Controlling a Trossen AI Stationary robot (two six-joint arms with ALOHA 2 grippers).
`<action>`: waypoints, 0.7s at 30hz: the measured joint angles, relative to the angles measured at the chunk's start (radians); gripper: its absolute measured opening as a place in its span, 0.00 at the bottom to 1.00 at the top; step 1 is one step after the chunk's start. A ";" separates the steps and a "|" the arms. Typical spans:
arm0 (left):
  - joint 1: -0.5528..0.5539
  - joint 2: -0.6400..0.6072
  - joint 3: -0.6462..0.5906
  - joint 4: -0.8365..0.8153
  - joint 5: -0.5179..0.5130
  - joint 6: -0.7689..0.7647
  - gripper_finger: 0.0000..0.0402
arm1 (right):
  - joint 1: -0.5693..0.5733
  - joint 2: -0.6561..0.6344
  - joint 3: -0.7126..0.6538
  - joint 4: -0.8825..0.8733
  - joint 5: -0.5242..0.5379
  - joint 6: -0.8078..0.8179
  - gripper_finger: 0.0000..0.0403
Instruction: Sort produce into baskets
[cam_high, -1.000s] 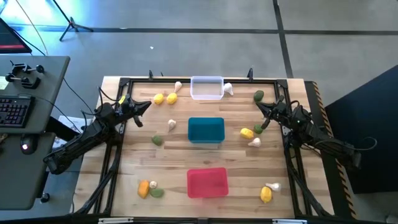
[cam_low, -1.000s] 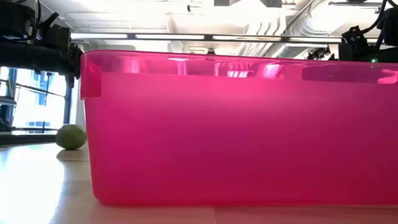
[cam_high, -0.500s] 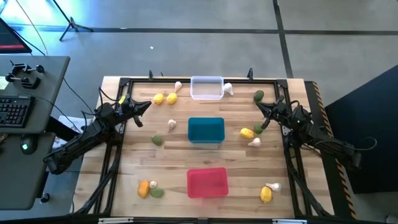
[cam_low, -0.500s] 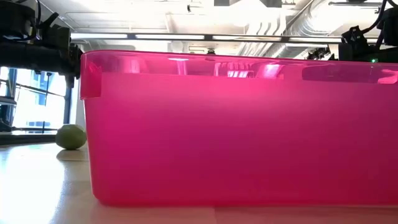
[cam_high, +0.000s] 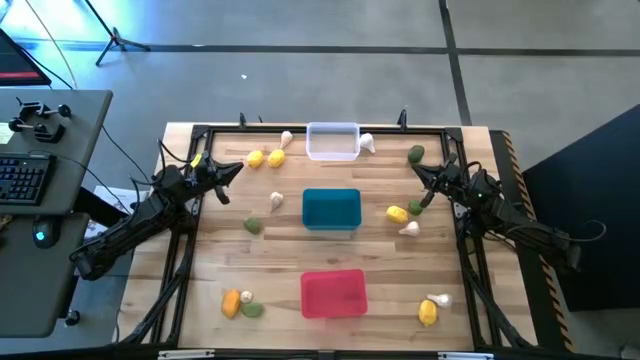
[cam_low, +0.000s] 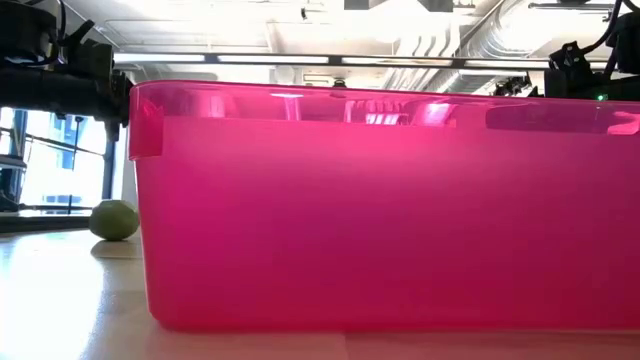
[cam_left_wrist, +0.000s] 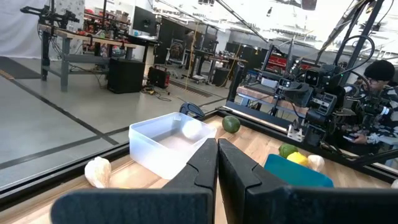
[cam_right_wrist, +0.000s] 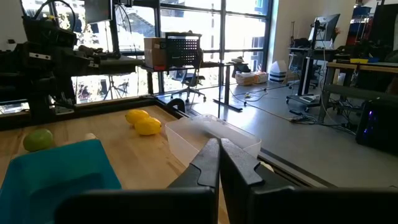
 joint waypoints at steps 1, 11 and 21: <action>0.000 0.000 0.000 0.000 0.000 0.000 0.00 | 0.000 0.000 0.000 0.000 0.000 0.000 0.00; 0.000 0.000 0.000 0.013 0.000 0.000 0.00 | 0.000 0.000 0.000 0.000 0.000 0.001 0.00; 0.000 0.000 0.000 0.009 -0.011 0.000 0.00 | 0.000 0.000 0.000 0.057 -0.024 0.352 0.00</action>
